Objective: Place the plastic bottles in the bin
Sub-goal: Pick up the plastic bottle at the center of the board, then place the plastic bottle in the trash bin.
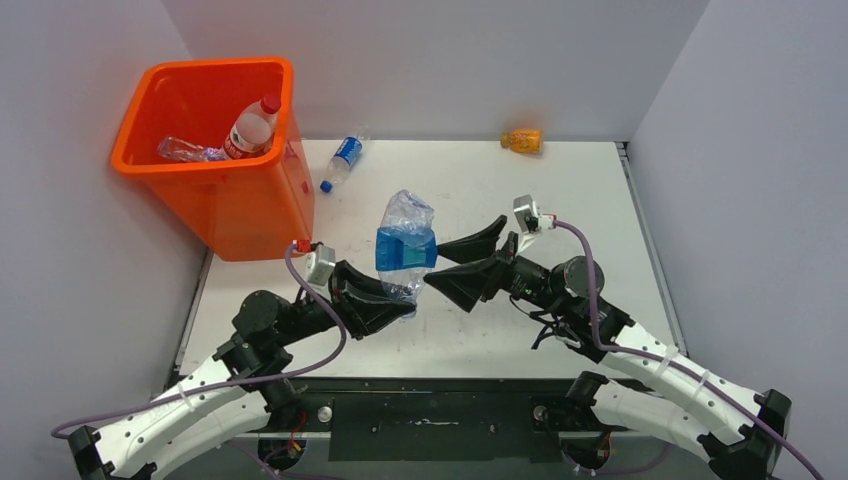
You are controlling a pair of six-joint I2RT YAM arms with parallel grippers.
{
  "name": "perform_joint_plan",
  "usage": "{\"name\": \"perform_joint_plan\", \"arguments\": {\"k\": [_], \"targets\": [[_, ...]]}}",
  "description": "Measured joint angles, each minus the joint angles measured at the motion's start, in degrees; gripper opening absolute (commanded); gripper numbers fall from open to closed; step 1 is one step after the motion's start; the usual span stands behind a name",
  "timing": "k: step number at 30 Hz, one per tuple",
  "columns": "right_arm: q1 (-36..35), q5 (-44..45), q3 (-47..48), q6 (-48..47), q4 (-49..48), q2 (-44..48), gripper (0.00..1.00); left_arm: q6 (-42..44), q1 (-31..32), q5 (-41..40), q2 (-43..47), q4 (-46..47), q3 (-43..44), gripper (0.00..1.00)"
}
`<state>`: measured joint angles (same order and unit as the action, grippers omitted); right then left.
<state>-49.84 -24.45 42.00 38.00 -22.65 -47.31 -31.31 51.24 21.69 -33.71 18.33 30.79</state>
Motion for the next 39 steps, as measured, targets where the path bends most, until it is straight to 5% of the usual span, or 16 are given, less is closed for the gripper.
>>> {"name": "perform_joint_plan", "arguments": {"k": [1,6,12,16,20,23,28,35,39], "targets": [[-0.2,0.2,0.1,-0.3,0.3,-0.3,0.91,0.2,0.0,-0.7,0.4,-0.3,0.0,0.00],[-0.5,4.0,2.3,-2.0,6.1,-0.3,0.90,4.1,0.0,-11.3,1.8,-13.6,8.2,0.00],[-0.5,12.0,3.9,-4.9,12.3,3.4,0.90,14.8,-0.1,-42.9,-5.3,-34.5,39.3,0.00],[-0.5,15.6,3.9,-5.5,14.4,4.8,0.90,25.1,-0.5,-63.6,-12.7,-37.7,57.6,0.00],[-0.5,17.2,3.9,-6.0,16.8,4.6,0.90,37.7,-2.8,-77.7,-16.4,-33.8,62.2,0.00],[-0.5,17.3,4.8,-6.5,19.3,3.5,0.90,39.7,-11.0,-78.4,-21.3,-36.4,67.0,0.00],[-0.5,17.3,7.0,-7.7,21.3,1.8,0.90,29.5,-38.3,-62.6,-34.0,-48.8,78.8,0.00],[-0.5,17.5,7.3,-9.8,23.1,1.8,0.90,20.5,-49.6,-49.8,-45.0,-56.9,79.8,0.02],[-0.3,17.6,7.3,-11.2,23.7,1.7,0.90,17.6,-53.3,-48.3,-49.0,-57.2,79.9,0.57]]}}
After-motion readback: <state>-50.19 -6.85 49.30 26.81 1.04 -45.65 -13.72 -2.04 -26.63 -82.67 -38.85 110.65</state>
